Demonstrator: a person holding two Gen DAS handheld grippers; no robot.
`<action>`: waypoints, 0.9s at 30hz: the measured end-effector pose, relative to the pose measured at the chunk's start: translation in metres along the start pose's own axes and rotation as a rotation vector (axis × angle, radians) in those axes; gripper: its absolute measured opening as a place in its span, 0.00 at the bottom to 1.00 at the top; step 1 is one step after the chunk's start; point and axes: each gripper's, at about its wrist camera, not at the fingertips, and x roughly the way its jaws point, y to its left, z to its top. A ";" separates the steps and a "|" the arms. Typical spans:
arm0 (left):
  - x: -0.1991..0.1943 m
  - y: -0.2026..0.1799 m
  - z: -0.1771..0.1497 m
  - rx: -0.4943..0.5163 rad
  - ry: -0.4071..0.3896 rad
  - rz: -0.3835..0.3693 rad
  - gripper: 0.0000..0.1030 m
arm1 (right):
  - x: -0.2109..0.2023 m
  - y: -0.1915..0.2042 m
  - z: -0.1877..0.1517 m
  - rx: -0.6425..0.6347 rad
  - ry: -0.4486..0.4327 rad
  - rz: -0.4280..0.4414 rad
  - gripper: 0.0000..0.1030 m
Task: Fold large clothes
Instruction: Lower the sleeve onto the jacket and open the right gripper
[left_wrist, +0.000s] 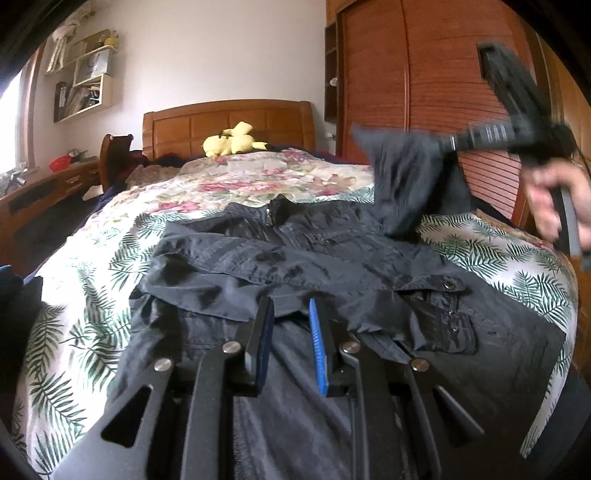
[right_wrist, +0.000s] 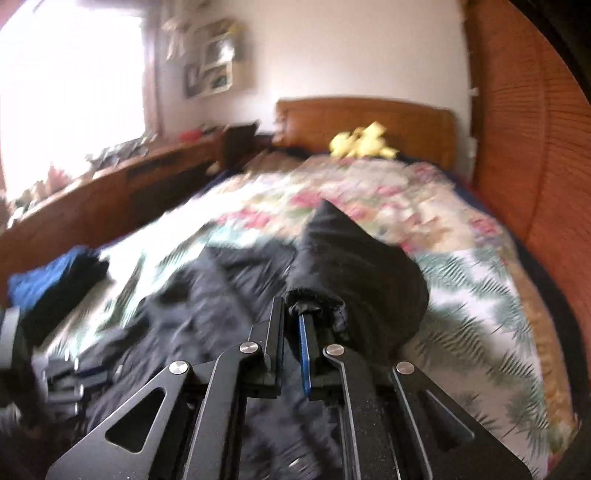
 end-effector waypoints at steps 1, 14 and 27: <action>-0.002 0.002 0.001 -0.005 -0.002 0.001 0.17 | 0.006 0.007 -0.009 -0.006 0.033 0.013 0.05; -0.011 0.005 0.002 -0.007 -0.020 0.009 0.17 | 0.035 0.044 -0.109 -0.004 0.303 0.006 0.23; -0.013 0.004 0.004 -0.008 -0.024 0.009 0.17 | 0.004 0.012 -0.103 0.078 0.217 -0.066 0.55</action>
